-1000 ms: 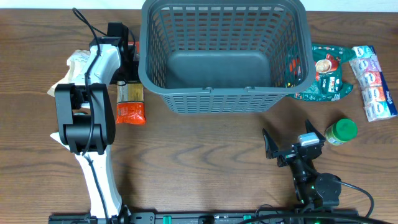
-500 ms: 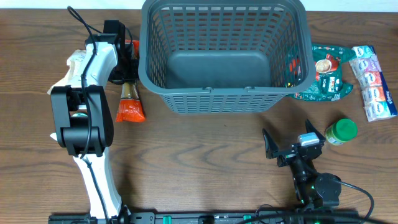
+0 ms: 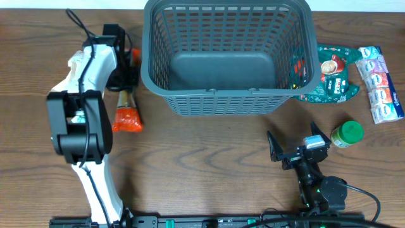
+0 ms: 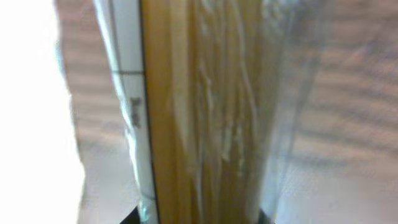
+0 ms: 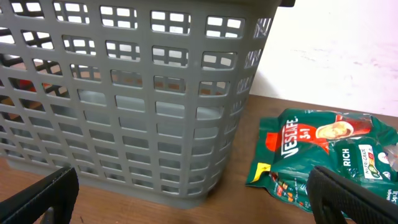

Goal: Pack container
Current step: 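Carry the spaghetti packet into the basket and release it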

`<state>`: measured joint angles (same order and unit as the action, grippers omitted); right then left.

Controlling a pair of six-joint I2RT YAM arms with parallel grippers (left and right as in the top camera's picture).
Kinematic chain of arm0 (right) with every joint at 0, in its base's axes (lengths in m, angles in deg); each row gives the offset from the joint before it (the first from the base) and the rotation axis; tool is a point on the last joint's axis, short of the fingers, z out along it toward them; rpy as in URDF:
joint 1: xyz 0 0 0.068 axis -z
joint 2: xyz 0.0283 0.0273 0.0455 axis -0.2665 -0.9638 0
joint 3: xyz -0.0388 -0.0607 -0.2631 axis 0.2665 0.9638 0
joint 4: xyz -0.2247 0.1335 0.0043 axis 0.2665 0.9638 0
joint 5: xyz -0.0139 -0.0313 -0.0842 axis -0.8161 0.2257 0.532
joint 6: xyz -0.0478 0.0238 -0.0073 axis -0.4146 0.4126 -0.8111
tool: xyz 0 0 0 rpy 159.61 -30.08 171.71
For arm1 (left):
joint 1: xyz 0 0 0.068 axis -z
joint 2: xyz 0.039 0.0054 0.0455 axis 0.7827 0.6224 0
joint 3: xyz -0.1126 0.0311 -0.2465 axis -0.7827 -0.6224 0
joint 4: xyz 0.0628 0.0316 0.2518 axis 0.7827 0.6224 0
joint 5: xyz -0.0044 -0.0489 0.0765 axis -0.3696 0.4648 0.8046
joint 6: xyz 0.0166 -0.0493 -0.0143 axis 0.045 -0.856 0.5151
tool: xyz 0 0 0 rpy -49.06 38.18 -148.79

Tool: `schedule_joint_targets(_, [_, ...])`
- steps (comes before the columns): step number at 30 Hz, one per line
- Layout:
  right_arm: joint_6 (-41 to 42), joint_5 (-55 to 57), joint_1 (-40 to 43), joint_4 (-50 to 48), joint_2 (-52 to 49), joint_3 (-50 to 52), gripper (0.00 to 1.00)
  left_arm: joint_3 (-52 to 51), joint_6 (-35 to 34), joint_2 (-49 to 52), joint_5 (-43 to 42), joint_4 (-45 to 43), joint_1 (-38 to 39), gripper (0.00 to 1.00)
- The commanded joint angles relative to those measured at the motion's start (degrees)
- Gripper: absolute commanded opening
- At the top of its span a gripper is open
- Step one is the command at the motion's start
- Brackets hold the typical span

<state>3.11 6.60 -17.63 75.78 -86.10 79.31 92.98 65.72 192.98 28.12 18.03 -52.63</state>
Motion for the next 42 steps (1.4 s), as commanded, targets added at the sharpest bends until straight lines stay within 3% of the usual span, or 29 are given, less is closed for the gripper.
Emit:
schedule_joint_targets(1, [0.5,-0.02,-0.48,0.04,0.33,0.24,0.99,0.72,0.13,-11.52,4.57,-0.24,-2.29,0.06])
schedule_joint_targets(10, [0.5,-0.02,-0.48,0.07,0.33,0.24,0.99,5.22,2.49,-33.07,5.95,-3.98,-4.09,0.06])
schedule_joint_targets(16, [0.5,-0.02,-0.48,0.07,0.33,0.24,0.99,13.18,6.86,-39.54,-0.94,-5.07,-1.86,0.06])
schedule_joint_targets(21, [0.5,-0.02,-0.48,0.07,0.33,0.24,0.99,18.84,7.5,-39.58,-11.04,-7.28,0.79,0.06])
schedule_joint_targets(35, [0.5,-0.02,-0.48,0.04,0.33,0.24,0.99,19.26,7.8,-33.07,-29.51,-21.51,14.16,0.06])
schedule_joint_targets(42, [0.5,-0.02,-0.48,0.04,0.33,0.24,0.99,19.23,19.8,-28.81,-32.33,-19.04,23.37,0.06])
